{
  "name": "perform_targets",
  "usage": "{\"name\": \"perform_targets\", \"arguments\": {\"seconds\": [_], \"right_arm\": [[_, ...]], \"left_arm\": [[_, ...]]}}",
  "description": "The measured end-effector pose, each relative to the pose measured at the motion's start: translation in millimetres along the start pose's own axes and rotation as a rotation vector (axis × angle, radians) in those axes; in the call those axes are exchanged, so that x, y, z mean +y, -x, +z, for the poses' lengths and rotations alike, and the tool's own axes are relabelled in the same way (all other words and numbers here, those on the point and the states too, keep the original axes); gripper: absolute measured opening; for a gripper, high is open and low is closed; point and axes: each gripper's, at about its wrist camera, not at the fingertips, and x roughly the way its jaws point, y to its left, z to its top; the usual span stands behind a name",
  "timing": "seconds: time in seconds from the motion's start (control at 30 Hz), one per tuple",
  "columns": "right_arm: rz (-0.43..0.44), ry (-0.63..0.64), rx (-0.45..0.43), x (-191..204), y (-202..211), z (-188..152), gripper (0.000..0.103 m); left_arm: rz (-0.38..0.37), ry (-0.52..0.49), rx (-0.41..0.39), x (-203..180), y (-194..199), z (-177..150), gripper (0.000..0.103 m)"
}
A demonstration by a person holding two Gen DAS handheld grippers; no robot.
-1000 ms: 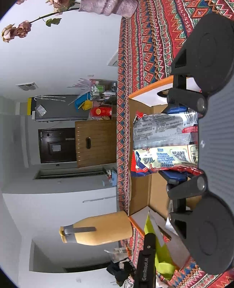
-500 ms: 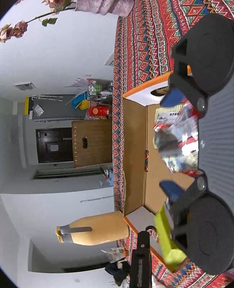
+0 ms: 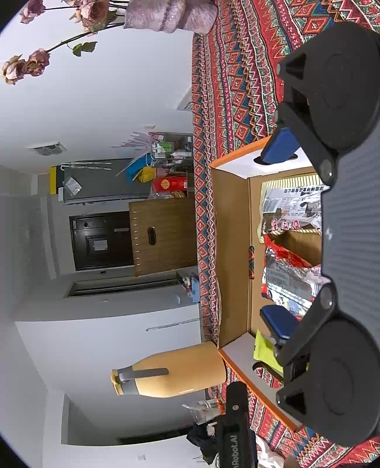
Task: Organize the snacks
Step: 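Carry both packets into the box and open both grippers to release them, then move both grippers back over the remaining snack pile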
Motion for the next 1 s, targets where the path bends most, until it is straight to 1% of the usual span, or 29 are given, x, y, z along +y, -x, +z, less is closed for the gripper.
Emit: {"name": "perform_targets", "arguments": {"seconds": [0.13, 0.37, 0.57, 0.73, 1.0], "right_arm": [[0.0, 0.005, -0.022, 1.3, 8.7, 3.7, 0.103], [0.005, 0.03, -0.083, 7.9, 34.8, 15.9, 0.103], [0.017, 0.057, -0.127, 12.8, 63.7, 21.9, 0.103], [0.021, 0.063, -0.13, 13.2, 84.3, 15.8, 0.103], [0.016, 0.057, -0.095, 12.8, 109.9, -8.5, 0.103]], "left_arm": [[-0.02, 0.005, -0.007, 0.3, 7.8, 1.4, 0.103], [-0.033, 0.007, -0.052, -2.6, 35.9, 10.9, 0.103], [-0.038, 0.004, -0.054, -5.3, 56.8, 15.2, 0.103], [-0.04, -0.006, -0.047, -2.1, 73.4, 9.0, 0.103], [-0.034, -0.024, -0.024, 10.9, 93.6, -11.9, 0.103]]}}
